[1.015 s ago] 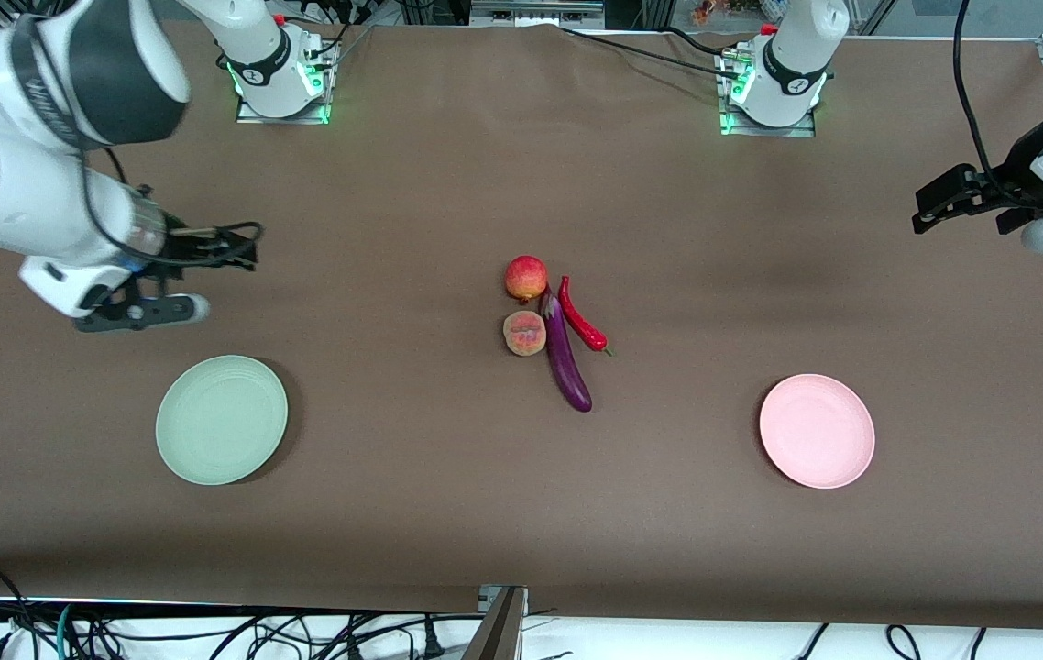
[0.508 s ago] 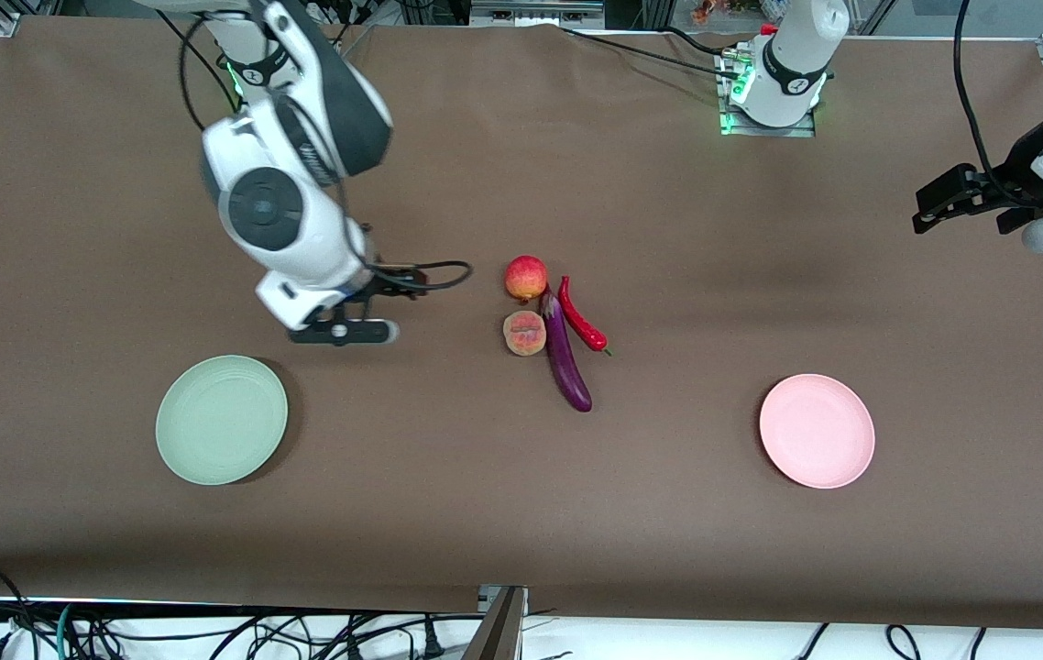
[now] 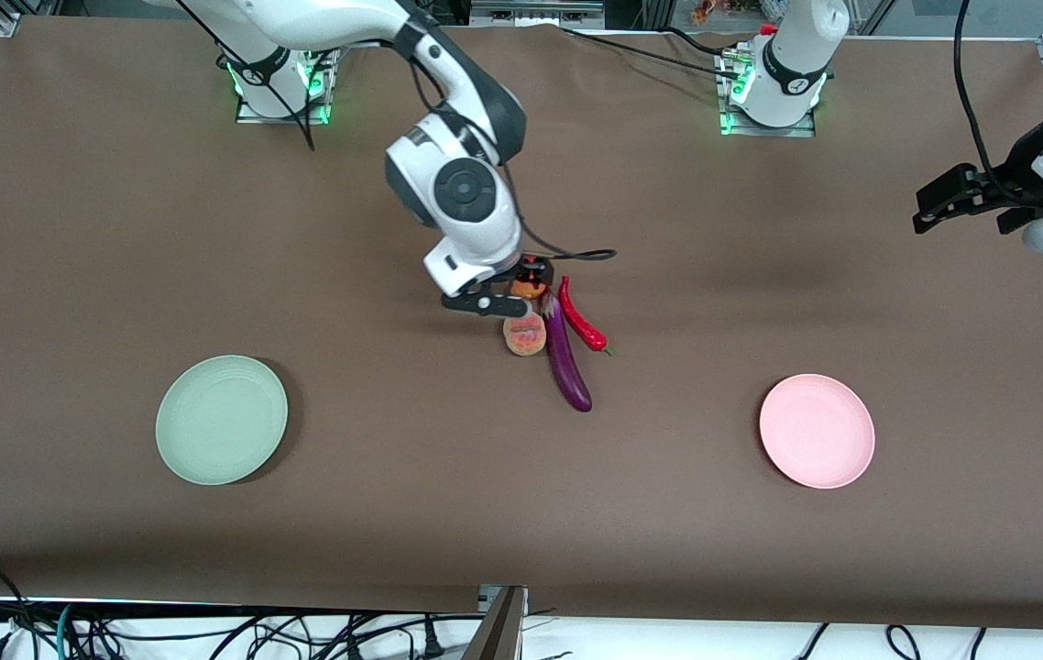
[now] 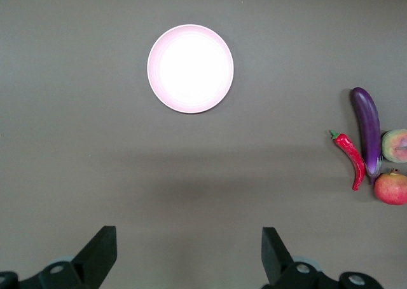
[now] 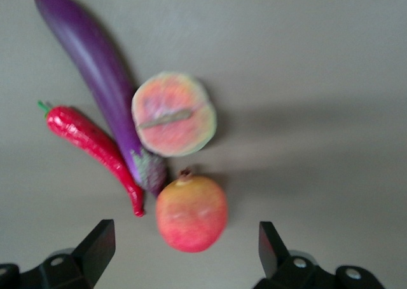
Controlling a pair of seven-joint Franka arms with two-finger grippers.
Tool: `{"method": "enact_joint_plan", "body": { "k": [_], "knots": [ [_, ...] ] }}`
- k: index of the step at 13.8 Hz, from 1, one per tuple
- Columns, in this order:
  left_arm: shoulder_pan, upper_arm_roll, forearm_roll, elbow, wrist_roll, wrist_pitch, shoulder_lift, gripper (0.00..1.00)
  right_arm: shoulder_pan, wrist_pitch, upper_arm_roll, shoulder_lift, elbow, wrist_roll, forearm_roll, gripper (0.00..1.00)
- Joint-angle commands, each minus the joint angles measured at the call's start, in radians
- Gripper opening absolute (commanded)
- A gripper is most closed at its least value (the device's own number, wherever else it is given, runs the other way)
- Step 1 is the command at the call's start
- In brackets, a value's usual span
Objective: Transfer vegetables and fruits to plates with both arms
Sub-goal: 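Lower the right gripper and grasp the pomegranate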
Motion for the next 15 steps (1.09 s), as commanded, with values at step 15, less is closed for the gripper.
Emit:
{"method": "enact_joint_plan", "body": {
  "k": [15],
  "knots": [
    [-0.002,-0.009,0.021,0.015,0.020,-0.003,0.002,1.00,0.092,0.091,-0.016,0.143,0.011,0.067,-0.086,1.00]
  ]
}}
